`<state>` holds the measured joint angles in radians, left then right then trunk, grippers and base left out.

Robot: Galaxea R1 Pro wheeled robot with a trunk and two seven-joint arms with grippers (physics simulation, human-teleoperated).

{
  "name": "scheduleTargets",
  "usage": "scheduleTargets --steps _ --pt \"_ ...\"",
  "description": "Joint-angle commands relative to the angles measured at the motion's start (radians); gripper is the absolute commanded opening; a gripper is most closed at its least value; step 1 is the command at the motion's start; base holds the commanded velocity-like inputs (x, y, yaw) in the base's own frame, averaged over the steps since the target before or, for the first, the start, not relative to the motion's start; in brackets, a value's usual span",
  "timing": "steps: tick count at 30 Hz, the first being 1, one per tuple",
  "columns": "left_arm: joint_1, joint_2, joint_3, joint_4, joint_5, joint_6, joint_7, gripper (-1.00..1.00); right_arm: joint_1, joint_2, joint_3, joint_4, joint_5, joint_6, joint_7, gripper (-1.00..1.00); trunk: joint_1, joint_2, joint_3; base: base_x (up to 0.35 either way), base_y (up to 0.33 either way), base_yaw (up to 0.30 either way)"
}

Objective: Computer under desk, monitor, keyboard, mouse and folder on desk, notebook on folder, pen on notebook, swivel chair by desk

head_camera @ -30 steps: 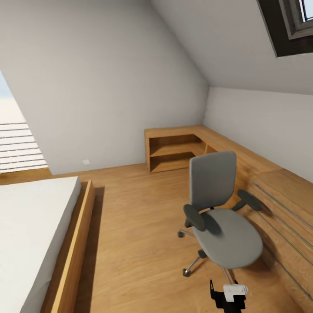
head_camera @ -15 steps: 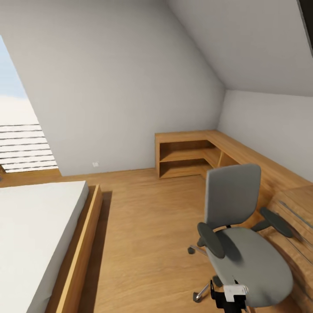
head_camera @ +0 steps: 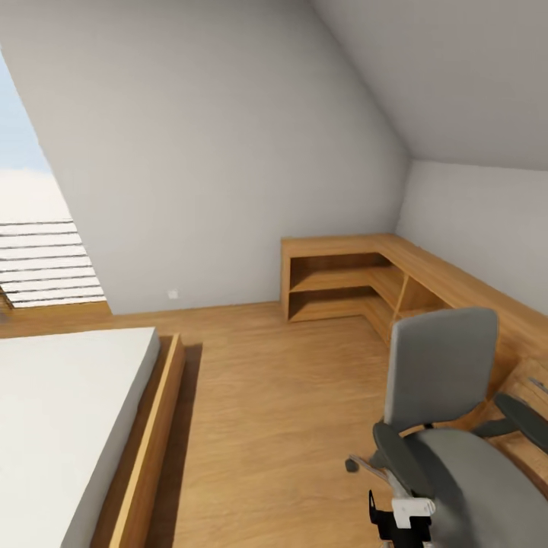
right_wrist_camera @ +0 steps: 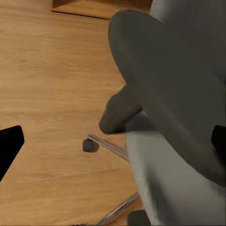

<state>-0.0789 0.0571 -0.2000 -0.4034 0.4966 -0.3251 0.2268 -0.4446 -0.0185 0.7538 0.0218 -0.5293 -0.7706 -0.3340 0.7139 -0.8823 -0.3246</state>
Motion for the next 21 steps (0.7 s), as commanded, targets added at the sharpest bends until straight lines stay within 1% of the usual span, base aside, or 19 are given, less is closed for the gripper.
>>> scheduleTargets --steps 1,4,12,18,21 --pt "-0.001 0.001 -0.009 0.0 0.005 -0.003 0.007 1.0 -0.001 0.0 0.009 0.002 -0.003 -0.002 -0.005 1.0 0.001 -0.001 -0.001 0.314 0.04 0.204" --pt "-0.001 0.0 -0.009 0.0 0.005 -0.003 0.008 1.0 0.0 0.001 0.009 0.003 -0.003 -0.002 -0.005 1.0 0.001 -0.001 -0.001 0.27 0.019 0.243" --pt "-0.001 0.0 -0.009 0.0 0.005 -0.003 0.008 1.0 -0.001 0.0 0.008 0.002 -0.004 0.0 -0.006 1.0 0.001 -0.001 -0.002 0.104 0.003 0.267" --pt "-0.001 0.0 -0.01 0.0 0.005 -0.003 0.009 1.0 -0.001 0.0 0.008 0.002 -0.004 0.002 -0.006 1.0 0.001 -0.001 -0.007 0.274 0.0 0.237" --pt "-0.001 0.0 -0.01 0.0 0.005 -0.003 0.008 1.0 -0.001 0.0 0.008 0.001 -0.004 0.002 -0.005 1.0 0.001 -0.001 -0.008 0.312 0.0 0.107"
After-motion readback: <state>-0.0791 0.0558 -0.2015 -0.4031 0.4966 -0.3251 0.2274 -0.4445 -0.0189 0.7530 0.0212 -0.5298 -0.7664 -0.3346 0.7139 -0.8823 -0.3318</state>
